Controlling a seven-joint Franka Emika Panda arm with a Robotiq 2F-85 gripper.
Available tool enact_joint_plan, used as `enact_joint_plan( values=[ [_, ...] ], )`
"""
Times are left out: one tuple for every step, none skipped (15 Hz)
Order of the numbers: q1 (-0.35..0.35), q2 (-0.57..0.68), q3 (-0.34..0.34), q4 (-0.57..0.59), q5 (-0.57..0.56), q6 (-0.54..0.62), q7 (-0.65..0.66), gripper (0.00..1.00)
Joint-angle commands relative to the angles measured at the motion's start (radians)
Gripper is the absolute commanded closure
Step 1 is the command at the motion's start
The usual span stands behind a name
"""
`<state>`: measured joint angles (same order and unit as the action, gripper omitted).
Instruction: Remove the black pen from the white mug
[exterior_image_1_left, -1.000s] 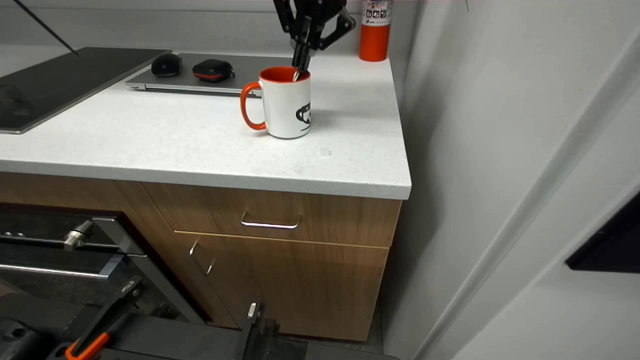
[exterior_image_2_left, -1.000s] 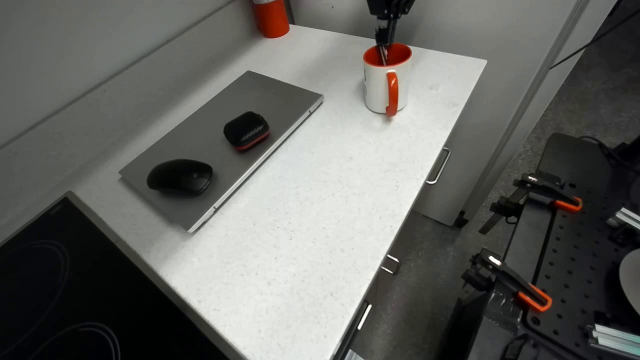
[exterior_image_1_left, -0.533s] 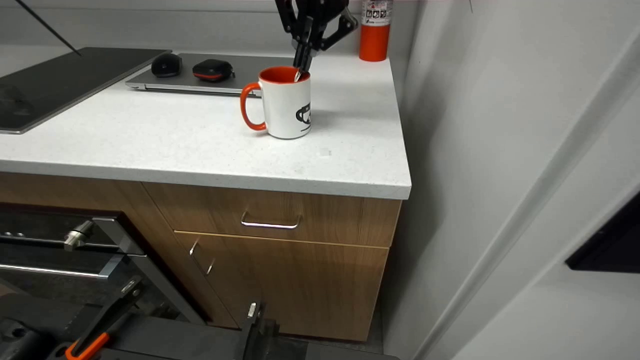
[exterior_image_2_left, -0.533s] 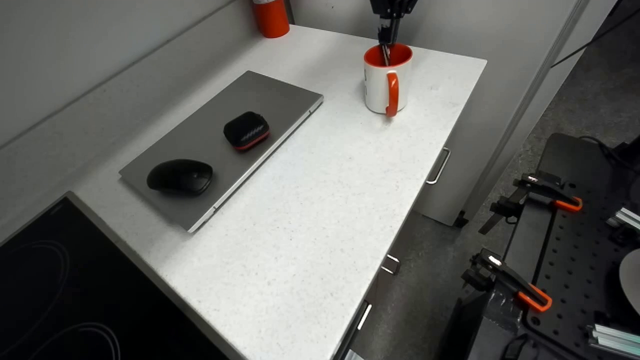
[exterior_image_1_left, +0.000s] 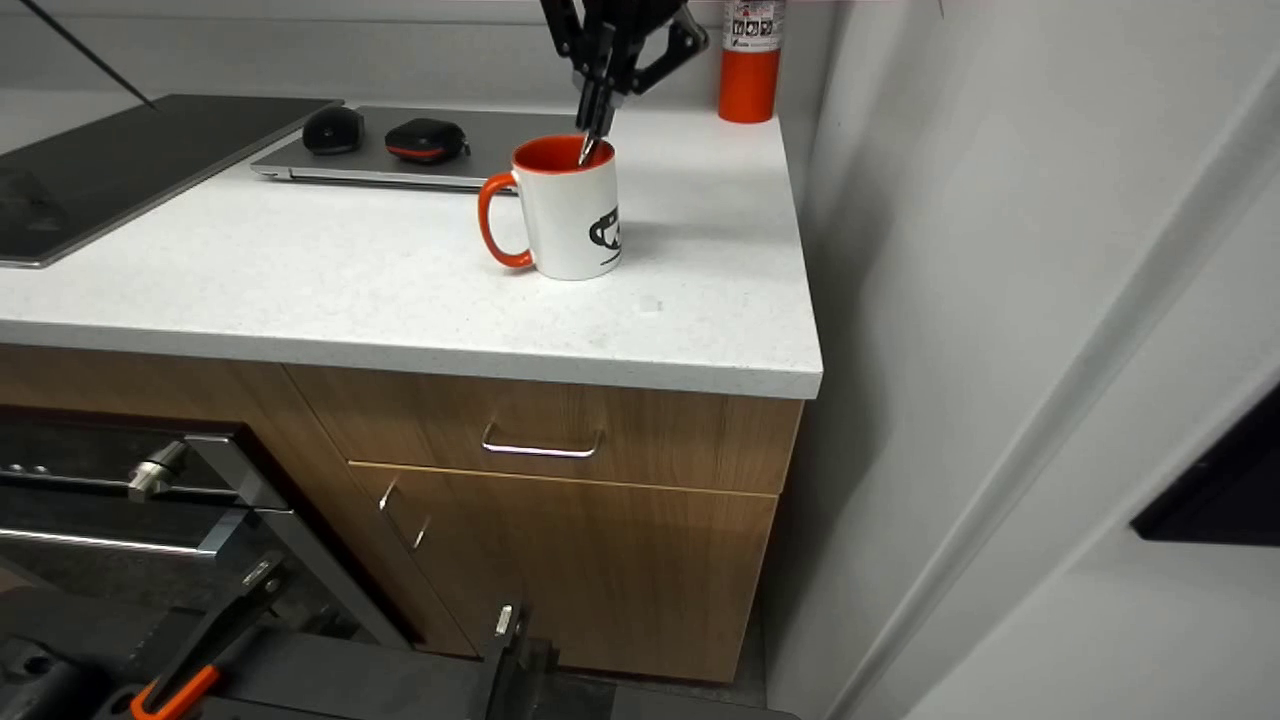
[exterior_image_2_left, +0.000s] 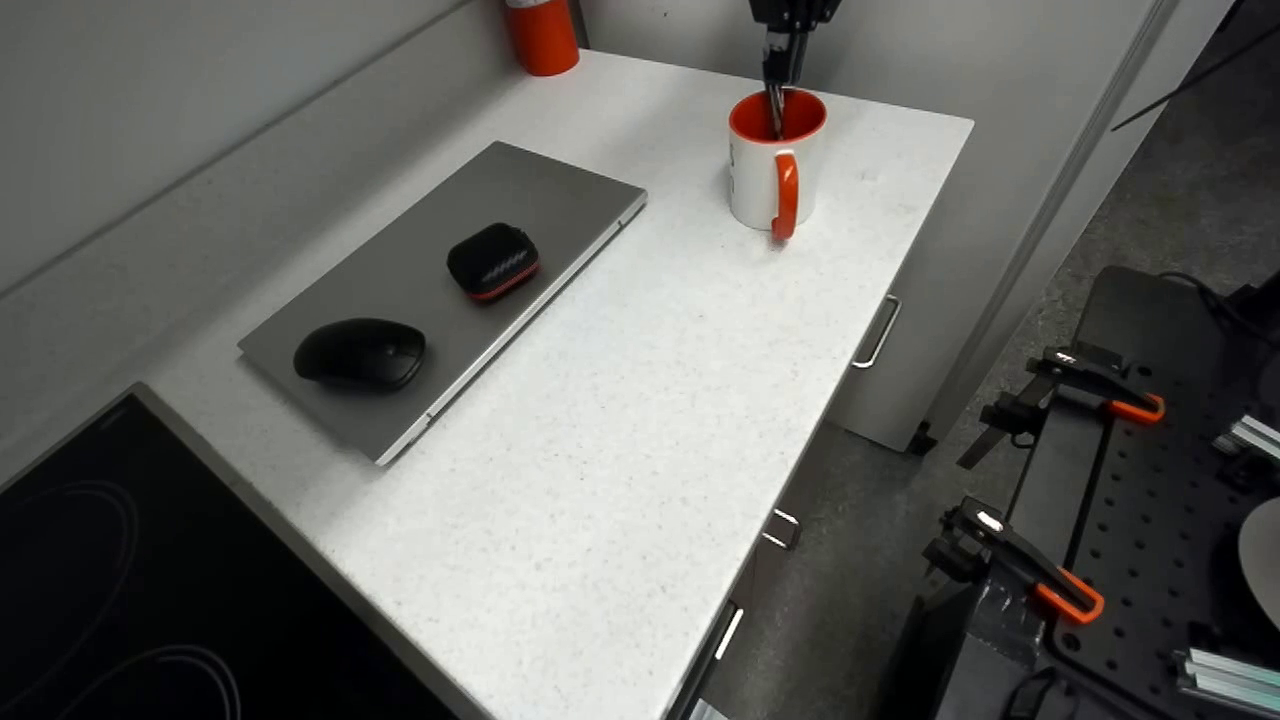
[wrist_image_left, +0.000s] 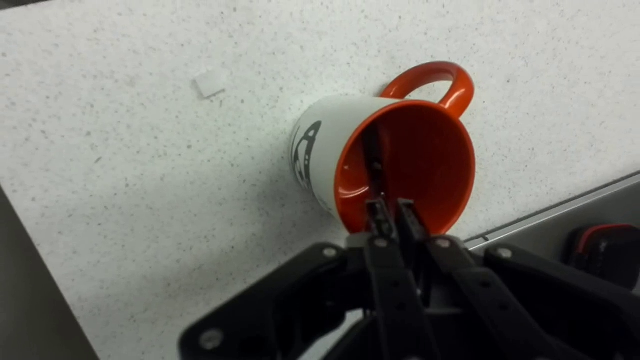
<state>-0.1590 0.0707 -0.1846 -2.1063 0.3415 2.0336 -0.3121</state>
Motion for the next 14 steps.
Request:
enact_joint_plan(
  values=[
    [-0.024, -0.09, 0.001, -0.026, 0.027, -0.031, -0.057, 0.98],
    [-0.026, -0.116, -0.003, -0.028, 0.031, -0.029, -0.066, 0.98],
    [-0.027, -0.144, -0.008, -0.028, 0.034, -0.033, -0.075, 0.98],
    [-0.026, -0.169, -0.013, -0.029, 0.036, -0.034, -0.087, 0.98],
    [-0.025, -0.195, -0.019, -0.028, 0.038, -0.045, -0.1, 0.98],
    [-0.019, -0.217, -0.021, -0.026, 0.038, -0.056, -0.106, 0.98],
    [-0.011, -0.236, -0.024, -0.02, 0.044, -0.074, -0.12, 0.98],
    [0.002, -0.251, -0.022, -0.016, 0.054, -0.093, -0.141, 0.98],
    [0.018, -0.259, -0.016, -0.014, 0.066, -0.113, -0.16, 0.98],
    [0.035, -0.262, -0.009, -0.011, 0.079, -0.141, -0.181, 0.98],
    [0.05, -0.259, 0.001, -0.006, 0.082, -0.165, -0.192, 0.98],
    [0.07, -0.245, 0.016, -0.008, 0.077, -0.182, -0.201, 0.98],
    [0.087, -0.232, 0.031, -0.006, 0.068, -0.195, -0.202, 0.98],
    [0.104, -0.211, 0.05, -0.004, 0.056, -0.203, -0.194, 0.98]
  ],
)
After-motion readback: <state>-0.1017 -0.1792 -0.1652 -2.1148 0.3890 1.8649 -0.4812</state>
